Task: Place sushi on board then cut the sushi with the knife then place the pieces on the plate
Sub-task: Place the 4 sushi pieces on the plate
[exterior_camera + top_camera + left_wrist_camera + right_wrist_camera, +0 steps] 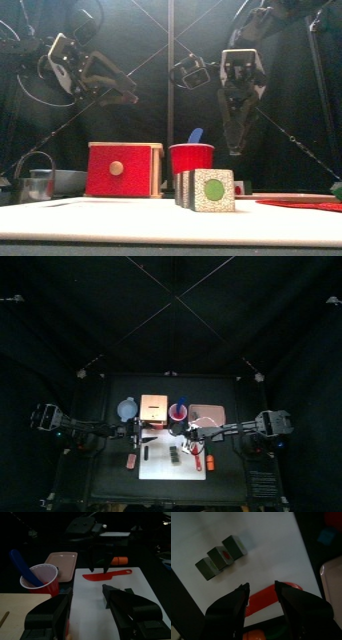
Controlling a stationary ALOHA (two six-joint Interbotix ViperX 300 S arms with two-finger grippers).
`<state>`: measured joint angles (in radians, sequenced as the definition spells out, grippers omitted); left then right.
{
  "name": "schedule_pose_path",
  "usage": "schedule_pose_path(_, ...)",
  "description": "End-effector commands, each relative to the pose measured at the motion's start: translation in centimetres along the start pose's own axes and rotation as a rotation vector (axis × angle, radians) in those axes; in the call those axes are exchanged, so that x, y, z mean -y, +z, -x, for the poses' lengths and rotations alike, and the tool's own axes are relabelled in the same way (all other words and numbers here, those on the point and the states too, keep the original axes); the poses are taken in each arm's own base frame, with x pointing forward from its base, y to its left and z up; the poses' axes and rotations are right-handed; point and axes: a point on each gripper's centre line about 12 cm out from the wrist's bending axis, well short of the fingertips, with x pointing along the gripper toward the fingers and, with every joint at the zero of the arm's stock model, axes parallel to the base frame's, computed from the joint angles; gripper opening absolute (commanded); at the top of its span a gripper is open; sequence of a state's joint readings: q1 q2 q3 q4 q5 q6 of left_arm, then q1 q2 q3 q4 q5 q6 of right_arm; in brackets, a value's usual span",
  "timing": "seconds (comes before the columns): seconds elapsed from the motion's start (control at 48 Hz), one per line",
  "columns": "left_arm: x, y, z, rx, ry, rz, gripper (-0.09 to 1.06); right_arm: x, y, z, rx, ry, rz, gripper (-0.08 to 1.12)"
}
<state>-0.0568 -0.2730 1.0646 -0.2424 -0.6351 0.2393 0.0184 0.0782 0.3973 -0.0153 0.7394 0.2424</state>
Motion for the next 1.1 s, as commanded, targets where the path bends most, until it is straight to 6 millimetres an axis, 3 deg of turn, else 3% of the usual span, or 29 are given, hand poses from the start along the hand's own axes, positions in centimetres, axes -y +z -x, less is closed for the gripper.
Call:
schedule_pose_path(0.021,-0.4,0.5,-0.1,0.020,0.017,0.006,0.87,-0.3,2.2,0.8,0.069,0.005,0.098,0.80)
schedule_pose_path(0.292,-1.4,-0.4,0.2,-0.009,0.068,0.053,0.87,-0.8,2.9,-0.8,0.053,0.008,0.223,0.80)
schedule_pose_path(0.604,-2.3,-1.7,0.8,-0.049,0.115,0.087,0.87,-1.2,3.6,-1.3,0.079,0.015,0.237,0.80)
schedule_pose_path(1.104,-2.6,-1.9,0.9,-0.053,0.128,0.092,0.87,-2.9,3.4,-2.5,0.063,0.033,0.262,0.80)
